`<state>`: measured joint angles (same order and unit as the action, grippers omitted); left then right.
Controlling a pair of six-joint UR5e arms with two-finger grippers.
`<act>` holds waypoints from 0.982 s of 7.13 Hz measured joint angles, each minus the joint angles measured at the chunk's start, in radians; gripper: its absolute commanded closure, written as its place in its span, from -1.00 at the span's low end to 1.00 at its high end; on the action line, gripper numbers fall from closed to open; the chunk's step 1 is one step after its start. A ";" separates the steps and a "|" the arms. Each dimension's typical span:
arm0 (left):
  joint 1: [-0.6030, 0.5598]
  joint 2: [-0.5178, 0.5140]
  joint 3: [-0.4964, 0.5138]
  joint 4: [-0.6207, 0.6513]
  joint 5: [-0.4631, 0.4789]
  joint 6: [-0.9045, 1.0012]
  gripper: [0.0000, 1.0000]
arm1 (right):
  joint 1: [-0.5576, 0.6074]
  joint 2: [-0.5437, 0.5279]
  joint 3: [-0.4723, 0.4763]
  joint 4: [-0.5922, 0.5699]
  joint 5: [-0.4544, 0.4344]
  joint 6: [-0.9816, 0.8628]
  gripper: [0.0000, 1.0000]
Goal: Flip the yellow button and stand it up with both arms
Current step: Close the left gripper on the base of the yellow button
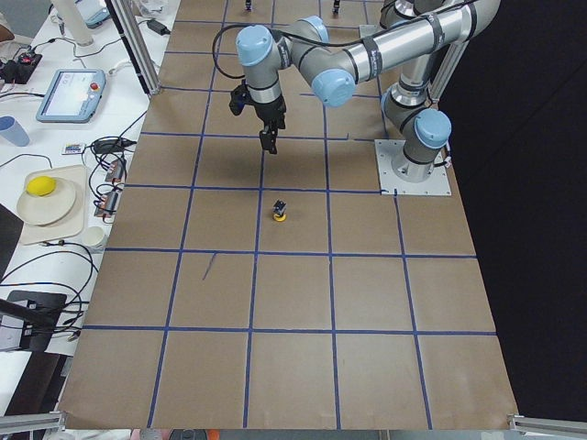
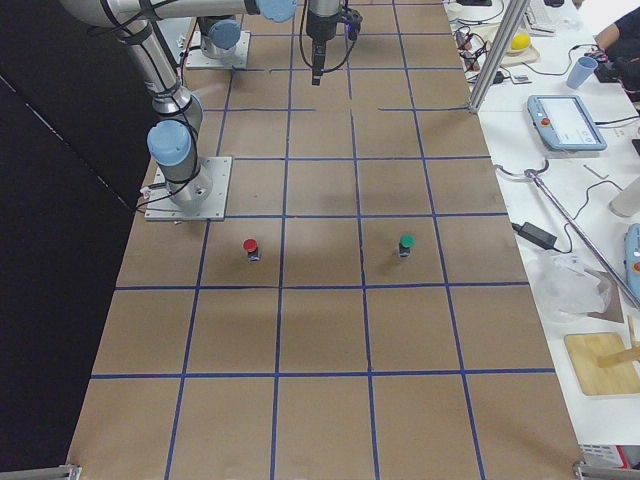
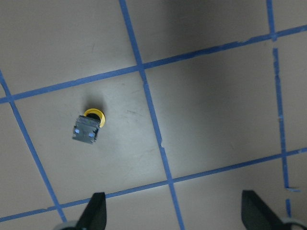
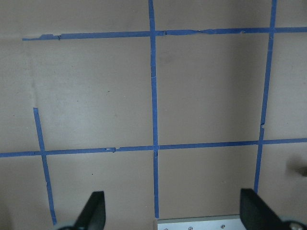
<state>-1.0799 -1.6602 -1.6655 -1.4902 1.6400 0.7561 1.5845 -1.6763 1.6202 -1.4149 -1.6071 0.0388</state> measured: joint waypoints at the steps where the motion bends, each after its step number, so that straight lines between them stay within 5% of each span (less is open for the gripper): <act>1: 0.033 -0.006 -0.071 0.109 0.002 0.066 -0.98 | 0.000 0.000 0.000 0.000 0.000 -0.001 -1.00; 4: 0.121 -0.043 -0.303 0.463 -0.011 0.298 -0.99 | -0.001 0.000 0.000 -0.007 -0.001 -0.006 -1.00; 7: 0.183 -0.122 -0.354 0.593 -0.047 0.498 -0.98 | -0.001 -0.001 0.000 -0.006 -0.002 -0.004 -1.00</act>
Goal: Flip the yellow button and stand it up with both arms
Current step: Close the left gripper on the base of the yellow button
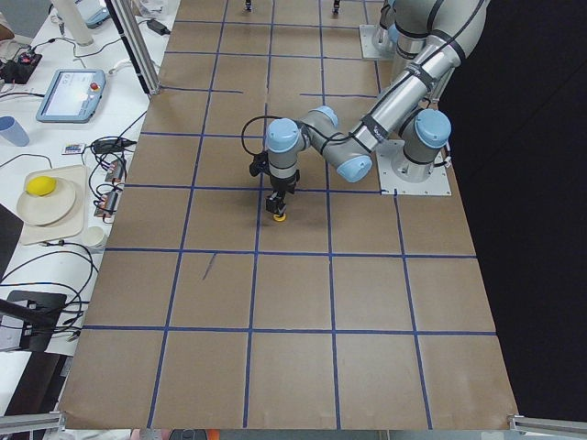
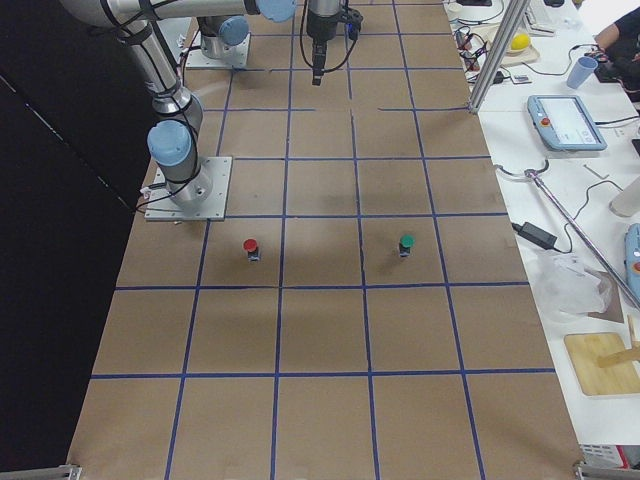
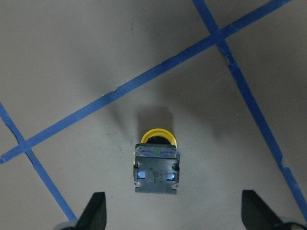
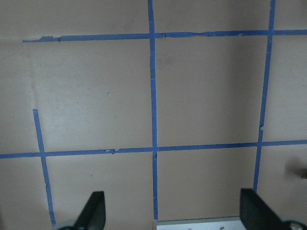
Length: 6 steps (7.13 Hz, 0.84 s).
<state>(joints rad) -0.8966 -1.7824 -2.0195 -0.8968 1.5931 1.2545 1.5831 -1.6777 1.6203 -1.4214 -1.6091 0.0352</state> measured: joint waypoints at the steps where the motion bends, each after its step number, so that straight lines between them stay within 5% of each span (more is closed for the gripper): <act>1: 0.004 -0.010 0.000 0.005 -0.025 0.027 -0.96 | -0.001 0.000 0.000 -0.001 0.000 -0.002 -1.00; 6: 0.005 -0.035 -0.003 0.016 -0.040 -0.090 -0.89 | -0.005 -0.001 0.000 -0.006 0.000 -0.007 -1.00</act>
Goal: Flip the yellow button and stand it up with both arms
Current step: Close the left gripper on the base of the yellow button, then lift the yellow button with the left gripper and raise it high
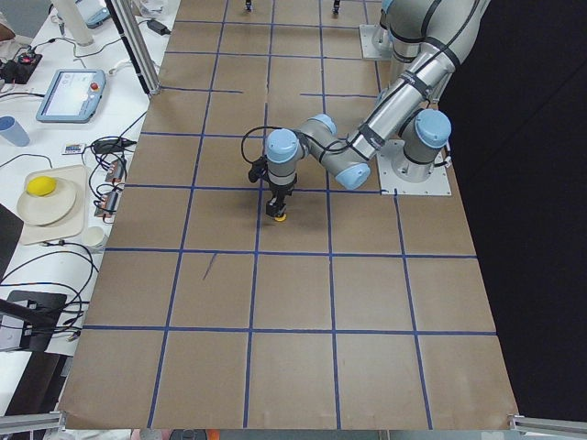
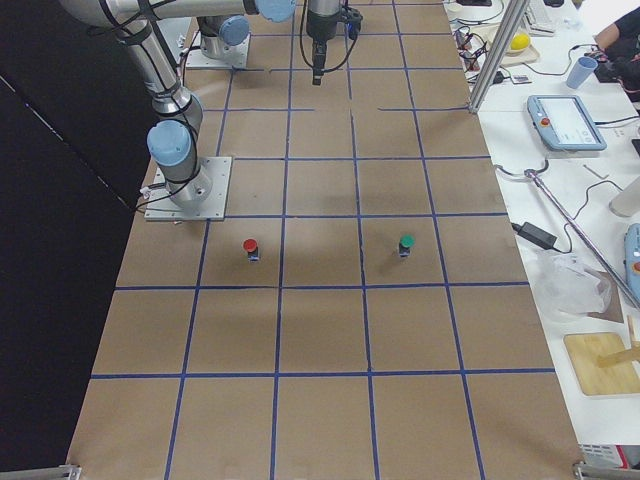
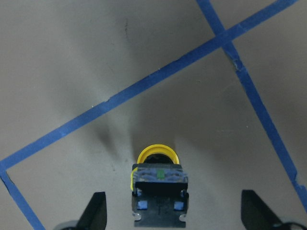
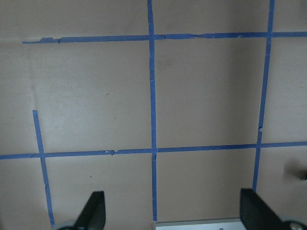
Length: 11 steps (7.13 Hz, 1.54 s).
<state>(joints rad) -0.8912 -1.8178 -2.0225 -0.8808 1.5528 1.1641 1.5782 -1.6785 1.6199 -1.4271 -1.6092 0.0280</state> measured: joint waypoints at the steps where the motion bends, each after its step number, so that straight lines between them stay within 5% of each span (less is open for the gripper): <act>1: 0.000 -0.007 0.000 0.005 0.000 0.017 -0.59 | -0.002 0.000 0.000 -0.004 0.000 -0.001 -1.00; 4: -0.001 -0.014 -0.001 0.008 0.001 0.053 0.53 | -0.001 0.000 0.000 -0.004 0.000 0.004 -1.00; 6: -0.001 -0.014 0.001 0.008 0.001 0.055 0.73 | -0.001 0.000 0.000 -0.005 0.000 0.003 -1.00; 9: -0.019 0.020 0.033 -0.024 -0.005 0.047 0.74 | -0.005 -0.002 -0.003 0.000 0.004 -0.021 -1.00; 11: -0.060 0.063 0.115 -0.197 -0.070 -0.012 0.81 | -0.005 -0.005 -0.002 -0.005 0.016 -0.037 -1.00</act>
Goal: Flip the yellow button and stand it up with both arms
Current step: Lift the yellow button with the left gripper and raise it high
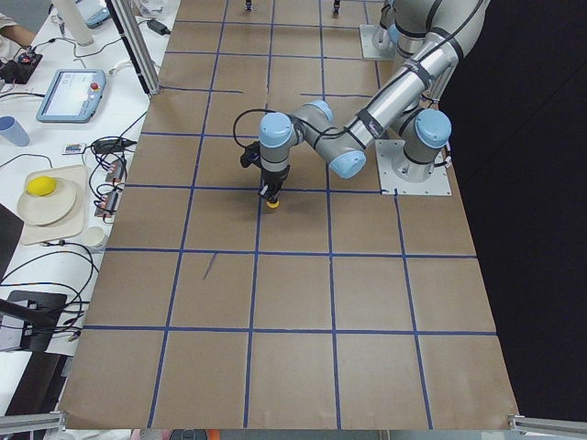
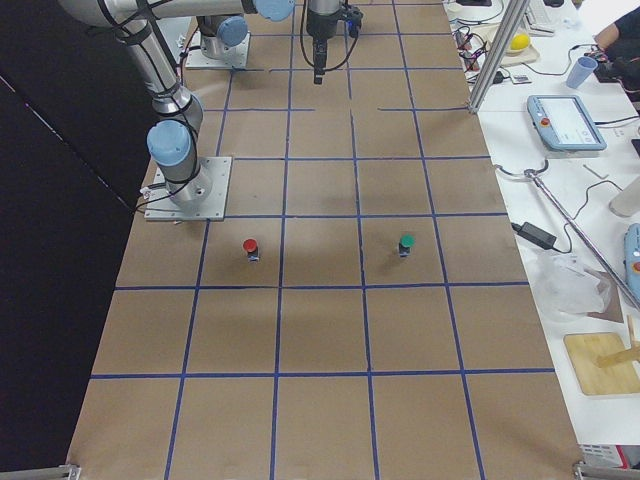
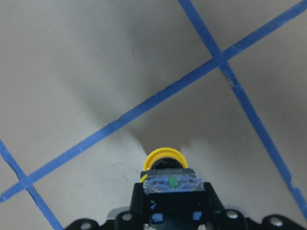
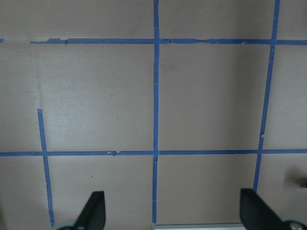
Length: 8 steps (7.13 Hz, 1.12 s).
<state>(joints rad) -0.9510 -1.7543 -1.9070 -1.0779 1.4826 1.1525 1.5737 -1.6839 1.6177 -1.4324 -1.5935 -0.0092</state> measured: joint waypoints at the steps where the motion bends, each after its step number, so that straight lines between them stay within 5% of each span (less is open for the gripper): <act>1: -0.043 0.017 0.037 -0.110 -0.058 -0.068 0.81 | 0.001 0.001 0.001 -0.005 0.003 0.008 -0.99; 4: -0.254 0.094 0.072 -0.289 -0.362 -0.318 0.86 | 0.001 0.008 -0.009 -0.008 0.080 0.239 -1.00; 8: -0.407 0.186 0.063 -0.393 -0.926 -0.730 0.95 | -0.085 0.037 -0.019 -0.005 0.463 0.612 -1.00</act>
<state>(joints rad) -1.3580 -1.5684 -1.8438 -1.4712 0.5566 0.4224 1.4886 -1.6465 1.5987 -1.4373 -1.1304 0.6027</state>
